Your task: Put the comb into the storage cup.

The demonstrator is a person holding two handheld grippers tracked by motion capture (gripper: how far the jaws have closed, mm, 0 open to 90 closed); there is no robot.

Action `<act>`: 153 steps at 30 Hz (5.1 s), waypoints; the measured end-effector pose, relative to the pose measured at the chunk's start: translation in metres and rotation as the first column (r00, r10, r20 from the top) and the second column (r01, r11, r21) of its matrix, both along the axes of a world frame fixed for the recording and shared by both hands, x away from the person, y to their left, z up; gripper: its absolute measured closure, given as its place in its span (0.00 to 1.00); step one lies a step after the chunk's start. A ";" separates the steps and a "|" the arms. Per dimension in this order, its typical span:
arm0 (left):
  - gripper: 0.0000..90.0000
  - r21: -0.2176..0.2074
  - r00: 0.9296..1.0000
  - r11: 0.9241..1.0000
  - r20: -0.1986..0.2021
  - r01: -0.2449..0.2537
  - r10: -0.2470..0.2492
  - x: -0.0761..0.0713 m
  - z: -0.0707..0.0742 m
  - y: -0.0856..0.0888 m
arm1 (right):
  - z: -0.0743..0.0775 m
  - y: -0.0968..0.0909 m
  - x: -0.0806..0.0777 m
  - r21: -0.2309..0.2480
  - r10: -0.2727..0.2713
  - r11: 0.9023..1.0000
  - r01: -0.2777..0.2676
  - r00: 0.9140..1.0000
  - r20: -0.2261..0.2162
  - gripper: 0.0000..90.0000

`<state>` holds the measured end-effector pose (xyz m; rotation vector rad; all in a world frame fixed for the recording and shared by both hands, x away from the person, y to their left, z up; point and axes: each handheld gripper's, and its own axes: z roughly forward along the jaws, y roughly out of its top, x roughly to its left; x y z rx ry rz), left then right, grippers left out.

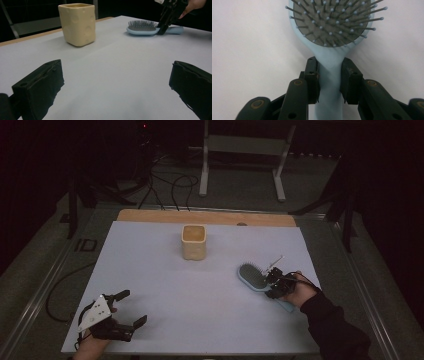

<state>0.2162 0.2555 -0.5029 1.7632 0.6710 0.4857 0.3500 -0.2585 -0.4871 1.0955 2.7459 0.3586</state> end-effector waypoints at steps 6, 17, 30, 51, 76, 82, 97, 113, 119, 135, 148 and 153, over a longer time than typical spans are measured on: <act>0.00 0.001 1.000 1.000 0.002 0.001 -0.001 0.000 0.000 0.000 | 0.015 0.004 0.000 0.077 -0.012 0.997 0.007 0.998 0.065 0.78; 0.00 0.001 1.000 1.000 0.001 0.000 0.000 0.000 0.000 0.001 | 0.035 0.012 -0.001 0.240 -0.042 0.971 -0.016 0.972 0.233 0.78; 0.00 -0.002 1.000 1.000 0.002 0.001 -0.001 0.000 0.000 0.001 | 0.057 0.033 0.003 0.341 -0.057 0.938 -0.069 0.937 0.346 0.78; 0.00 -0.010 1.000 1.000 0.002 -0.002 0.002 0.000 0.000 0.001 | 0.075 0.068 0.022 0.454 -0.114 0.884 -0.110 0.892 0.437 0.78; 0.00 -0.013 1.000 1.000 -0.002 0.000 0.000 0.000 0.000 0.002 | 0.093 0.112 0.055 0.531 -0.126 0.833 -0.156 0.881 0.455 0.78; 0.00 -0.010 1.000 1.000 0.000 -0.001 0.001 -0.001 0.000 0.002 | 0.099 0.126 0.061 0.533 -0.111 0.826 -0.181 0.876 0.469 0.78; 0.00 -0.016 1.000 1.000 -0.002 0.001 -0.001 -0.001 0.000 0.003 | 0.112 0.151 0.080 0.566 -0.130 0.800 -0.199 0.863 0.488 0.78; 0.00 -0.024 1.000 1.000 -0.004 -0.001 0.001 -0.001 0.000 0.004 | 0.125 0.171 0.095 0.601 -0.155 0.768 -0.222 0.845 0.511 0.78; 0.00 -0.028 1.000 1.000 -0.005 -0.001 0.001 -0.001 0.000 0.005 | 0.128 0.181 0.101 0.617 -0.171 0.753 -0.229 0.837 0.520 0.78; 0.00 -0.039 1.000 0.999 -0.006 -0.004 0.003 -0.001 0.000 0.006 | 0.118 0.198 0.124 0.682 -0.249 0.696 -0.225 0.815 0.523 0.78; 0.00 -0.045 1.000 0.999 -0.009 -0.001 0.000 -0.001 0.000 0.007 | 0.094 0.206 0.140 0.717 -0.289 0.659 -0.228 0.803 0.521 0.78; 0.00 -0.046 1.000 0.999 -0.010 0.001 -0.001 -0.001 -0.001 0.007 | 0.084 0.207 0.144 0.727 -0.302 0.655 -0.207 0.809 0.503 0.78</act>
